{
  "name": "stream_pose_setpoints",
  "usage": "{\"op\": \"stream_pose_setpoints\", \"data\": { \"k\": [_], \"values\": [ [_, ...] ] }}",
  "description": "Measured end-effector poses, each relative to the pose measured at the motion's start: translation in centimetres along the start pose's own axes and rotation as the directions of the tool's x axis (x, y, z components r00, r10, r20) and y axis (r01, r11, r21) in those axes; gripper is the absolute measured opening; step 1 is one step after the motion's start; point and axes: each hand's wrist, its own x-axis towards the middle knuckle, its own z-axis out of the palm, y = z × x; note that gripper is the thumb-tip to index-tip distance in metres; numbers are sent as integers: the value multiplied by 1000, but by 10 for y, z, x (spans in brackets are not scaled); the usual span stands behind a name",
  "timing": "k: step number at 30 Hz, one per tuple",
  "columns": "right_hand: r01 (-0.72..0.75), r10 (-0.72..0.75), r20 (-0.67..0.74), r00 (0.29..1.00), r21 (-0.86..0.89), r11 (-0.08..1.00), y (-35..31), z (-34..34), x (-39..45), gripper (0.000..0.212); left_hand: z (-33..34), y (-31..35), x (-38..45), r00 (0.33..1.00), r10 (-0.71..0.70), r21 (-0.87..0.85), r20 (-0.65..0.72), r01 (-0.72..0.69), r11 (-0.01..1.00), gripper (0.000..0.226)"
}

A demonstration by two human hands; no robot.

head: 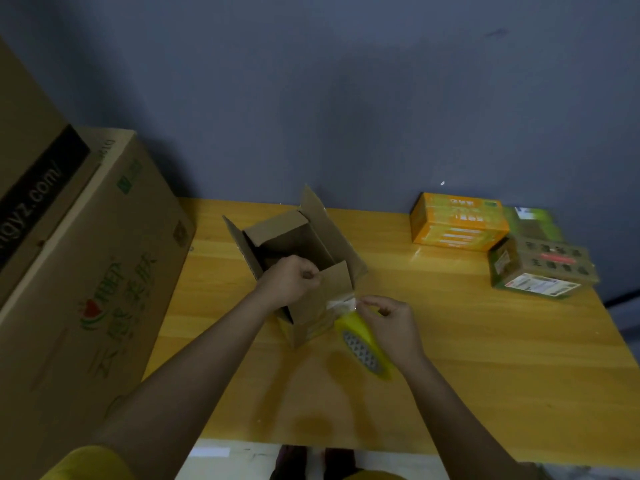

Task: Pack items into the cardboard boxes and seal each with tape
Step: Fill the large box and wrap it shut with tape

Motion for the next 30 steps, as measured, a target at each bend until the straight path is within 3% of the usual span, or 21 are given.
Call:
{"op": "stream_pose_setpoints", "data": {
  "k": [2, 6, 11, 15, 18, 20, 24, 27, 30],
  "values": [
    [-32, 32, 33, 999, -21, 999, 0, 4, 0, 21, 1, 0, -1, 1000, -18, 5, -4, 18, 1000, 26],
    [-32, 36, 88, 995, -39, 999, 4, 12, 4, 11, 0, 2, -2, 998, -66, -30, -10, 65, 997, 18],
    [-15, 17, 68, 998, -28, 999, 7, 13, 10, 13, 1, 8, -3, 997, -75, -69, -7, 74, 995, 16],
    [-17, 18, 23, 1000, -14, 1000, 3, 5, 11, 20, -5, 13, -4, 998, -3, -176, 63, 14, 984, 24],
    [-50, 50, 3, 999, -17, 999, 0, 5, 14, 18, -7, 11, -3, 996, -17, -120, 84, 27, 992, 28],
    [-62, 63, 21, 998, -14, 998, -3, 10, 14, 27, -6, 8, -5, 998, -12, -64, 69, 17, 998, 32],
    [-123, 123, 26, 992, 21, 992, -5, 21, 13, 34, -5, 9, -12, 997, 75, -12, 32, -75, 997, 42],
    [-136, 135, 36, 990, 27, 990, -5, 27, 8, 37, -8, 8, -21, 984, 118, -110, 132, -104, 989, 49],
    [-132, 130, 35, 991, 55, 990, -6, 30, 7, 36, -12, 6, -27, 955, 143, -219, 258, -87, 972, 39]
  ]
}}
